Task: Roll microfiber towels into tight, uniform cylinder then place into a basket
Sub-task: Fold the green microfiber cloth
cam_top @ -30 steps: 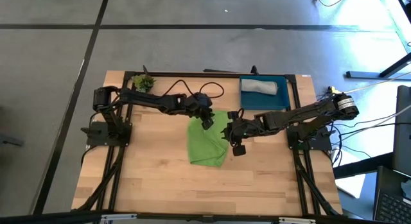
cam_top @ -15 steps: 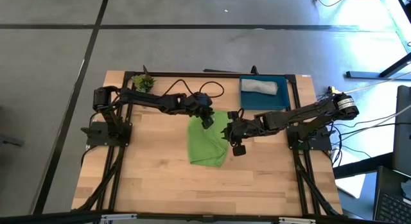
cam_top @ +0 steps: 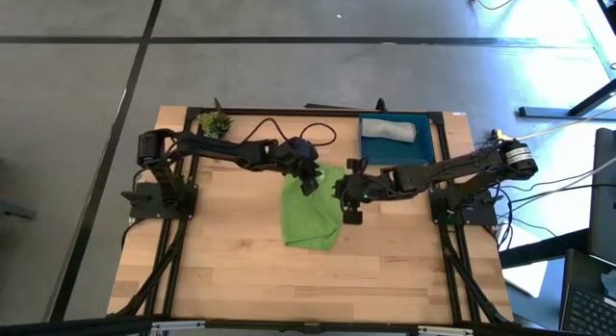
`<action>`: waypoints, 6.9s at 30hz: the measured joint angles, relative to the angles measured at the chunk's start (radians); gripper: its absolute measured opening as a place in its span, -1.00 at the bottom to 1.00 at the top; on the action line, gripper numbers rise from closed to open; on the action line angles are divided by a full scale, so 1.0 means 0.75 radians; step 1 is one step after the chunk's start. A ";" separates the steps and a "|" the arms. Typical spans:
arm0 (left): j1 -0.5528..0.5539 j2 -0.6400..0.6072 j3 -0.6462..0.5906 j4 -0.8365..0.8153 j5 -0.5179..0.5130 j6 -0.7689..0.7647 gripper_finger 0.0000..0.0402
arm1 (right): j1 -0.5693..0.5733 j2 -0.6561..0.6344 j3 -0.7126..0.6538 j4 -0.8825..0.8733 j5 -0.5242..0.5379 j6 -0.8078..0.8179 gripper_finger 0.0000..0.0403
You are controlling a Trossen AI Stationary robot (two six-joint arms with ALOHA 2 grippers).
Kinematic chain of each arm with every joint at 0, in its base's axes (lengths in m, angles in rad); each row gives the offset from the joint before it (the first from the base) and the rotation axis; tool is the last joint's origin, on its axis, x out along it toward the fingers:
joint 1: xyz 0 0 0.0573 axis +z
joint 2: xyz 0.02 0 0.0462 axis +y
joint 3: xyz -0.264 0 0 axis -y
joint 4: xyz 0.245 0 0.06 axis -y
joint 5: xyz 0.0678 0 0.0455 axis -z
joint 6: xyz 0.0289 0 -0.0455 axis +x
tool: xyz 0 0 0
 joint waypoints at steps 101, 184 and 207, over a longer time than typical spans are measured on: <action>-0.362 -0.397 0.001 -0.633 -0.467 -0.264 -0.40 | -0.603 0.471 0.090 0.188 -0.471 -0.064 -0.97; -0.671 0.210 0.000 -0.384 -0.423 0.178 -0.72 | -0.479 0.280 -0.012 -0.257 -0.356 0.042 -0.98; -0.668 -0.105 0.000 -0.483 -0.588 -0.063 -1.00 | -0.479 -0.039 0.011 -0.306 -0.703 0.176 -0.98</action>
